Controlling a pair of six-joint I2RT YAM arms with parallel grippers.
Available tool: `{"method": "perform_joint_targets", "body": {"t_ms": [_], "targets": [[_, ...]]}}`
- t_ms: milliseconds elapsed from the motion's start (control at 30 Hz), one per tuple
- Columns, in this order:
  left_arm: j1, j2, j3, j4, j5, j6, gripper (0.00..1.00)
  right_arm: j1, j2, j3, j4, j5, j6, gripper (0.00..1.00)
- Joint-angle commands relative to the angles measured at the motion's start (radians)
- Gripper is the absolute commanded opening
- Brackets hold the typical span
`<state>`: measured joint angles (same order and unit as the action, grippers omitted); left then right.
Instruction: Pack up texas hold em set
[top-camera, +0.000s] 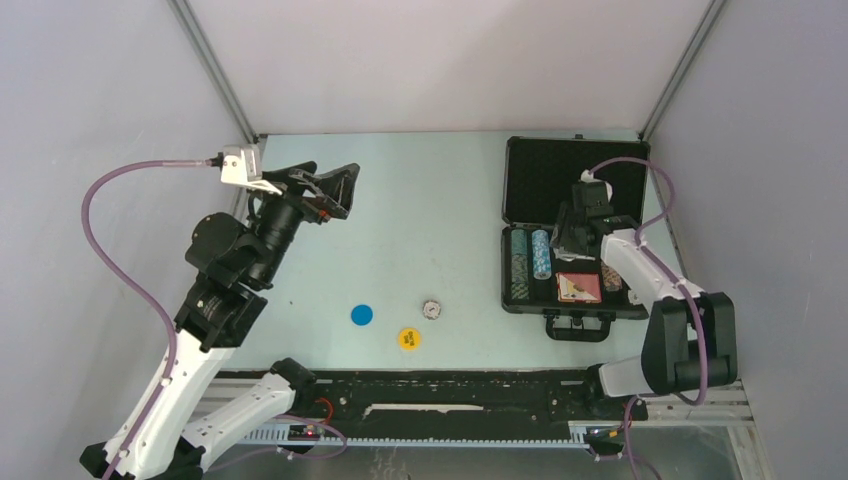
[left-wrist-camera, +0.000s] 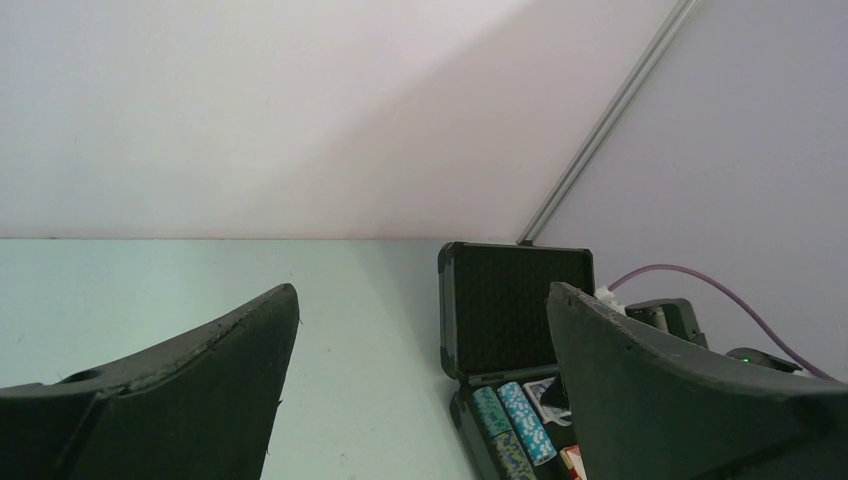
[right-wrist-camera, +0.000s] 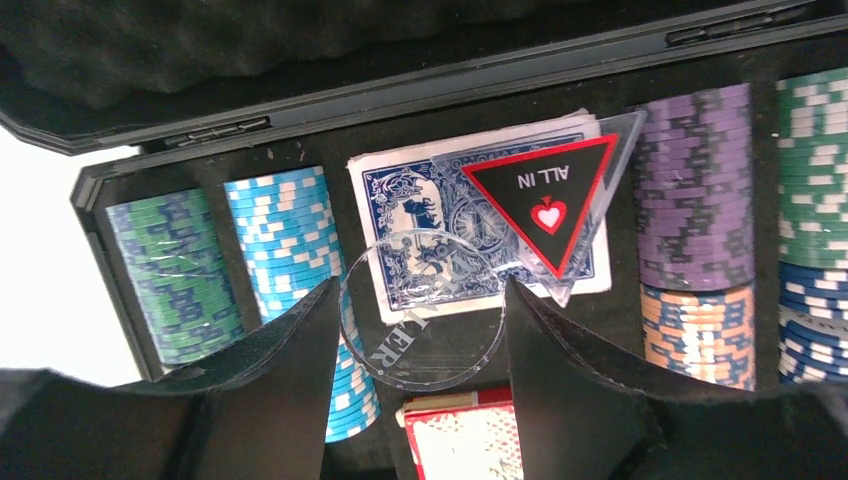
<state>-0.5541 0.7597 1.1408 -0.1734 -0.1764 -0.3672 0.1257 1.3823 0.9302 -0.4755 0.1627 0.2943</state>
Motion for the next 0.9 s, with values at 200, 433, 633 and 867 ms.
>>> {"method": "perform_joint_targets", "body": {"t_ms": [200, 433, 633, 867], "targets": [[-0.006, 0.009, -0.018, 0.029, 0.022, -0.016, 1.00, 0.016, 0.073, 0.022, 0.087, 0.046, -0.043, 0.64], [-0.006, 0.010, -0.019, 0.030, 0.026, -0.021, 1.00, 0.025, 0.111, 0.046, 0.099, 0.063, -0.052, 0.66], [-0.006, 0.007, -0.019, 0.029, 0.025, -0.020, 1.00, 0.034, 0.139, 0.085, 0.079, 0.083, -0.052, 0.74], [-0.007, 0.002, -0.018, 0.029, 0.025, -0.019, 1.00, 0.086, 0.086, 0.110, 0.016, 0.120, -0.051, 0.84]]}}
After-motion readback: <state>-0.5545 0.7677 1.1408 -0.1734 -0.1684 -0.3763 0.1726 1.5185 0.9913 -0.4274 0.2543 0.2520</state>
